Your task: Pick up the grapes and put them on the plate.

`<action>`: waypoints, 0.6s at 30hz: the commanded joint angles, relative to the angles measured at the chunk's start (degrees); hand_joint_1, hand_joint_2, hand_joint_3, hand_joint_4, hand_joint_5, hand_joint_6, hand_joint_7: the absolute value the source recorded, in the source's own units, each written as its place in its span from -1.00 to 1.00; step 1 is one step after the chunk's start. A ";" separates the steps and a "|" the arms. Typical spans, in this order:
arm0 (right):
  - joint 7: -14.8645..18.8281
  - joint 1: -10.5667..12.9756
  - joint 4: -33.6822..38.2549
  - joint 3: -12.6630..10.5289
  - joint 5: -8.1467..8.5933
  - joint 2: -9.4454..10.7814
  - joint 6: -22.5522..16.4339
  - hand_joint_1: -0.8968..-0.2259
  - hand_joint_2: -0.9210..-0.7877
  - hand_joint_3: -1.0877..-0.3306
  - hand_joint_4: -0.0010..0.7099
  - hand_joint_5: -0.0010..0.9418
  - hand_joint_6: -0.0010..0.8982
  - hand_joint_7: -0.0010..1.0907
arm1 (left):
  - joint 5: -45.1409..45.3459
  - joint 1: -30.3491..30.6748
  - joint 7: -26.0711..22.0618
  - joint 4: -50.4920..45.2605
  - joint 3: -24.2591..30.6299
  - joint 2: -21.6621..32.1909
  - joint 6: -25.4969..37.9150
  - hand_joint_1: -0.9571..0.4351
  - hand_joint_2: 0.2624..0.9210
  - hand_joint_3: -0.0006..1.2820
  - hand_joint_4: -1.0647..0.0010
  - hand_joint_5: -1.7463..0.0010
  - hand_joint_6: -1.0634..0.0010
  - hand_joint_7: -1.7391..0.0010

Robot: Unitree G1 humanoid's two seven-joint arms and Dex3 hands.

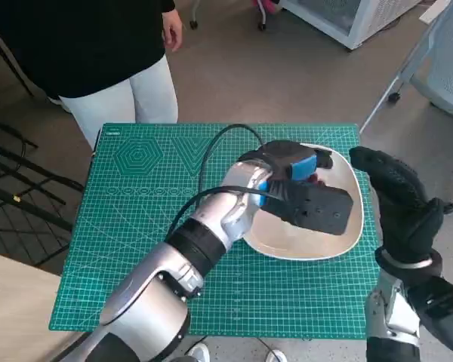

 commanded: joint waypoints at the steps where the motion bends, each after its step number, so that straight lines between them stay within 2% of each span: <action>1: 0.43 0.19 1.43 0.28 0.47 0.25 0.52 0.06 -1.00 0.13 -0.56 -1.00 -1.00 -0.35 | -0.02 2.09 3.63 -2.02 0.32 2.32 -3.47 -0.54 0.95 -0.93 0.98 0.98 0.68 0.99; 8: 1.05 -0.28 2.18 0.42 1.09 0.30 0.50 0.04 -1.00 0.14 -0.56 -1.00 -1.00 -0.35 | -1.97 4.53 8.72 -2.94 2.55 5.70 -11.35 -0.64 1.00 -0.76 0.99 1.00 0.70 1.00; 18: 1.78 -1.05 3.55 0.79 1.41 0.48 0.06 0.04 -1.00 0.16 -0.55 -0.99 -1.00 -0.34 | -10.18 7.73 6.54 -3.15 9.96 10.30 -20.43 -0.77 1.00 -0.23 0.95 0.99 0.64 0.98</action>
